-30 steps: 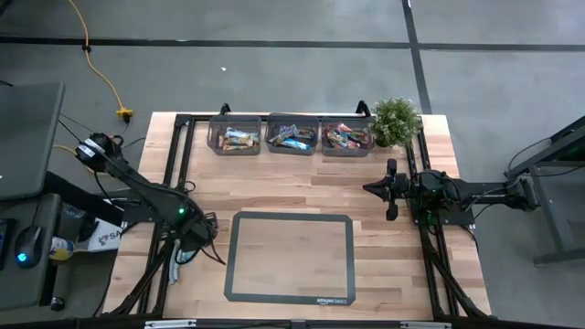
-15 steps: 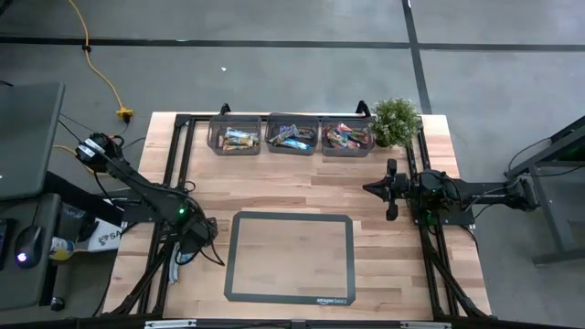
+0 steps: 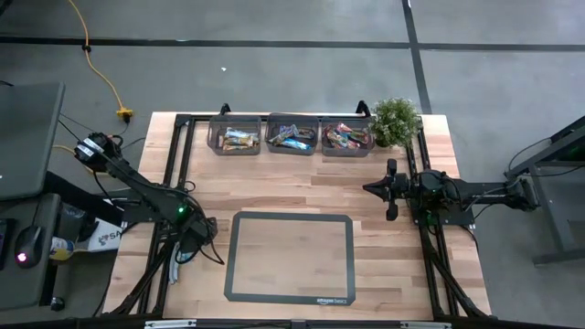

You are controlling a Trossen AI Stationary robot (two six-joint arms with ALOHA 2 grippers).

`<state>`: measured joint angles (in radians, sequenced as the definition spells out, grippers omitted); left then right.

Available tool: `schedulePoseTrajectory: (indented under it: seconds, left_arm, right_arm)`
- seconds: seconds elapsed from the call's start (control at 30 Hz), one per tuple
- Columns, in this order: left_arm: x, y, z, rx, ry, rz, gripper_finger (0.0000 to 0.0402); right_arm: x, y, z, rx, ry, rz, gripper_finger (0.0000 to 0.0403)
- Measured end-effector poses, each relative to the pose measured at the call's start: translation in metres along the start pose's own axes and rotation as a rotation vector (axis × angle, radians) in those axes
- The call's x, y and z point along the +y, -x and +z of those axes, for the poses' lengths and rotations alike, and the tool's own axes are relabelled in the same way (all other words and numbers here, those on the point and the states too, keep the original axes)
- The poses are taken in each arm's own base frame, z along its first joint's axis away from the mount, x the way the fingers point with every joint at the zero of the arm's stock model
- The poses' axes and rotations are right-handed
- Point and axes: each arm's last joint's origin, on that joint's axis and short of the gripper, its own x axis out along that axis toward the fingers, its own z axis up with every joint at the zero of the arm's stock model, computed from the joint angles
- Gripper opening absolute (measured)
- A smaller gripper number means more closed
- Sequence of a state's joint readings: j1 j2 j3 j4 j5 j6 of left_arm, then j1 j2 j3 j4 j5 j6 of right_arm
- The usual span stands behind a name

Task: Pick and place Granola Bars by type
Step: Put the orange granola bar into the left black bin

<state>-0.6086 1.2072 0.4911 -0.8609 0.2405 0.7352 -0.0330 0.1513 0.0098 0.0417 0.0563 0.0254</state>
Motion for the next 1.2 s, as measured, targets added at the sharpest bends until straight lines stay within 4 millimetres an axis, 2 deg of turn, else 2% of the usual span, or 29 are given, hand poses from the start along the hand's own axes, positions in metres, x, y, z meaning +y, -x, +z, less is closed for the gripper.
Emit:
schedulePoseTrajectory:
  seconds: [0.3, 0.43, 0.73, 1.07, 1.2]
  left_arm:
    - [0.001, 0.0, 0.0, 0.0, 0.004, 0.013, 0.0126]
    - [0.0, 0.0, 0.0, -0.002, 0.005, 0.003, 0.0107]
    - [0.006, 0.007, 0.005, 0.047, 0.047, 0.1, 0.0098]
    - [0.021, 0.029, 0.026, -0.073, 0.247, 0.276, 0.0098]
    - [0.028, 0.044, 0.039, -0.161, 0.279, 0.35, 0.0098]
  right_arm:
    - [0.0, 0.0, 0.0, 0.0, 0.0, 0.0, 0.0002]
    - [0.0, 0.0, 0.0, 0.0, 0.0, 0.0, 0.0003]
    - [0.0, 0.0, 0.0, 0.0, 0.0, 0.0, 0.0002]
    - [0.0, 0.0, 0.0, 0.0, 0.0, 0.0, 0.0002]
    - [0.0, 0.0, 0.0, 0.0, 0.0, 0.0, 0.0003]
